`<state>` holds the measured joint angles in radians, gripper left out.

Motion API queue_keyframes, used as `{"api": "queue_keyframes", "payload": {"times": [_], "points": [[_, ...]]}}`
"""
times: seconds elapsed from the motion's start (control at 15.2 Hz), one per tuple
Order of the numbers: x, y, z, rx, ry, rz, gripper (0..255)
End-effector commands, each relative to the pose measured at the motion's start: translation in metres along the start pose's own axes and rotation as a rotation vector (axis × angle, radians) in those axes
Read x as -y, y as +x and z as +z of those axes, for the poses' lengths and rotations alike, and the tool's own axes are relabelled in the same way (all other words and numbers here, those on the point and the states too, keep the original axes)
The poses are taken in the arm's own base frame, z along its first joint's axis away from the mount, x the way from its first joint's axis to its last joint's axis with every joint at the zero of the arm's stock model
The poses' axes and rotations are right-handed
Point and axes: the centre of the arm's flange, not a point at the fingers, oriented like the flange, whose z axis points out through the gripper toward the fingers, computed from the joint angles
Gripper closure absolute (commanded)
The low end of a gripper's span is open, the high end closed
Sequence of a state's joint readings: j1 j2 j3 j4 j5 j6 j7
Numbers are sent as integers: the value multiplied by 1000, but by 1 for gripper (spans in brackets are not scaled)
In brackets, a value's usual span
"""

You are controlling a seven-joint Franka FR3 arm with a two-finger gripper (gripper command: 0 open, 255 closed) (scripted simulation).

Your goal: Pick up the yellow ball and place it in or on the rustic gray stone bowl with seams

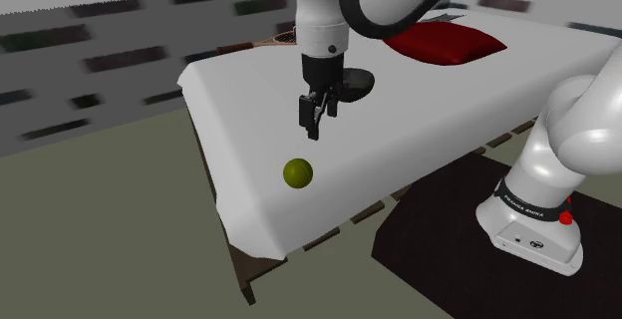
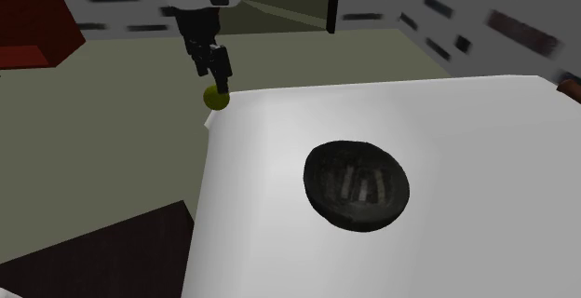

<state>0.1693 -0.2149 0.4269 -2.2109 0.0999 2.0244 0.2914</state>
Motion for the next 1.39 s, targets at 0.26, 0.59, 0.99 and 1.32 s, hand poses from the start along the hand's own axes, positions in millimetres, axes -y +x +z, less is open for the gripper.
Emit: {"api": "queue_keyframes", "payload": {"times": [0.26,0.59,0.99,1.32], "points": [[66,26,36,15,5,-36,0],[76,30,63,18,6,-41,0],[76,29,82,18,6,-41,0],[76,29,82,18,6,-41,0]]}}
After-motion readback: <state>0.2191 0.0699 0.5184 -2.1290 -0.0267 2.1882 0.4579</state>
